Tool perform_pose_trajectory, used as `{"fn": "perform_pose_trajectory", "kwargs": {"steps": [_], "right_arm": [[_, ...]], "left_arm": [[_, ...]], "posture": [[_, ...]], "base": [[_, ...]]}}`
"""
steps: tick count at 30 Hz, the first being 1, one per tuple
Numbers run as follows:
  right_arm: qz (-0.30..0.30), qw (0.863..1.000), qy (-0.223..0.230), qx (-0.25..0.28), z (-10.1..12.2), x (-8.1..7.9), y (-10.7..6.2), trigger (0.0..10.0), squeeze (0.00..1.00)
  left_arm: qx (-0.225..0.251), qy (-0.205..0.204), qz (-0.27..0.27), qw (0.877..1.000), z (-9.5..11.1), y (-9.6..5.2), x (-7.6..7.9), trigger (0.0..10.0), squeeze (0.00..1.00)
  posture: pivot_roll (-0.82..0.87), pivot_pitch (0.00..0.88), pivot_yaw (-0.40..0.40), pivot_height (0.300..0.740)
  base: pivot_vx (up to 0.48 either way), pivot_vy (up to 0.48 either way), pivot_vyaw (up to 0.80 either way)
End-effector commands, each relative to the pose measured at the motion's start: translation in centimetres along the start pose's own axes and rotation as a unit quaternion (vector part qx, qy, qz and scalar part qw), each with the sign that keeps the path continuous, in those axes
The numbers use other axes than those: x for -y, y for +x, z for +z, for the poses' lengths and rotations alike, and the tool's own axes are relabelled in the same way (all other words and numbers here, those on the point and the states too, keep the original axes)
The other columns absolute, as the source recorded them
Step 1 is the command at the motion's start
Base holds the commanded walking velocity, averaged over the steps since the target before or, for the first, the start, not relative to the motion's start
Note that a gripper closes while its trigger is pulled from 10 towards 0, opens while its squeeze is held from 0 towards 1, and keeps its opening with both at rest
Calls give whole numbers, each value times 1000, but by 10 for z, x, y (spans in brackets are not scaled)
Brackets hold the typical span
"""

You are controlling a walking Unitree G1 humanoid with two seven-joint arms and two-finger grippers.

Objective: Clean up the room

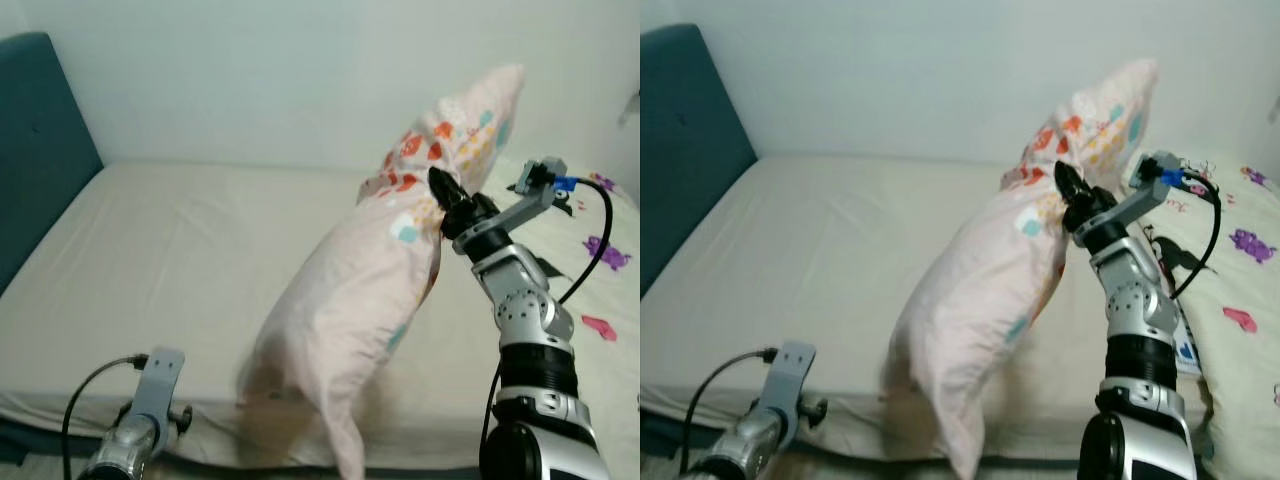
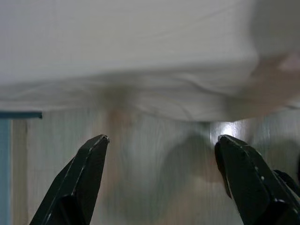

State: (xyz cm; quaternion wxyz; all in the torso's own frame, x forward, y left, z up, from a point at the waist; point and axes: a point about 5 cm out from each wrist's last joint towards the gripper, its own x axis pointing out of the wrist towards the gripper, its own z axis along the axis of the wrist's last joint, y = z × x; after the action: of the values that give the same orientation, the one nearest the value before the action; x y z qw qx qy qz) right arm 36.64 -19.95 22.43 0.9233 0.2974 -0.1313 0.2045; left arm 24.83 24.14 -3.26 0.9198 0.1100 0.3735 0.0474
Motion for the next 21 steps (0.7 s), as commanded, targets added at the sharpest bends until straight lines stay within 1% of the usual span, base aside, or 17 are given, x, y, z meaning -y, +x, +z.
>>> {"fn": "perform_pose_trajectory", "kwargs": {"steps": [1,3,4,6,8,9,10,11,12,13,16,17,20,21], "right_arm": [[25,999,-11,24,11,-11,7,0,0],[22,1000,-12,14,4,-11,8,0,0],[22,1000,-12,14,4,-11,8,0,0],[12,999,-33,-18,-12,-7,5,0,0],[12,999,-33,-18,-12,-7,5,0,0],[5,998,-47,-44,-23,-4,2,118,0],[-2,996,-52,-73,-35,-2,-2,10000,0],[-3,995,-53,-90,-44,-1,-5,10000,0],[9,993,-56,-106,-53,-4,-8,10000,0],[25,991,-48,-119,-63,-11,-11,10000,0],[36,990,-43,-126,-69,-15,-12,10000,0],[53,988,-36,-139,-79,-23,-14,10000,0],[53,988,-36,-139,-79,-23,-14,10000,0],[70,984,-27,-159,-94,-33,-16,10000,0]], "left_arm": [[-27,-17,8,999,-14,-2,2,10000,0],[-49,-41,18,998,-28,-5,1,10000,0],[-49,-41,18,998,-28,-5,1,10000,0],[-84,-61,28,994,-50,-11,2,10000,0],[-84,-61,28,994,-50,-11,2,10000,0],[-106,-65,33,992,-63,-14,3,10000,0],[-130,-58,33,989,-76,-19,5,10000,0],[-146,-51,32,987,-85,-22,7,10000,0],[-157,-42,26,986,-91,-25,10,10000,0],[-161,-33,17,986,-95,-26,13,10000,0],[-161,-29,11,986,-96,-27,15,10000,0],[-163,-21,5,986,-98,-27,17,10000,0],[-163,-21,5,986,-98,-27,17,10000,0],[-167,-12,-1,986,-100,-28,19,10000,0]], "posture": [[109,0,-30,725],[114,0,-30,735],[114,0,-30,735],[111,0,-25,740],[111,0,-25,740],[108,0,-20,740],[103,0,-15,740],[102,0,-14,740],[98,0,-11,740],[95,0,-9,740],[94,0,-8,740],[93,0,-8,740],[93,0,-8,740],[94,0,-8,740]], "base": [[0,0,0],[0,0,0],[0,0,0],[0,0,0],[0,0,0],[0,0,0],[0,0,0],[0,0,0],[0,0,725],[0,0,725],[0,0,725],[0,0,725],[0,0,725],[0,0,725]]}}
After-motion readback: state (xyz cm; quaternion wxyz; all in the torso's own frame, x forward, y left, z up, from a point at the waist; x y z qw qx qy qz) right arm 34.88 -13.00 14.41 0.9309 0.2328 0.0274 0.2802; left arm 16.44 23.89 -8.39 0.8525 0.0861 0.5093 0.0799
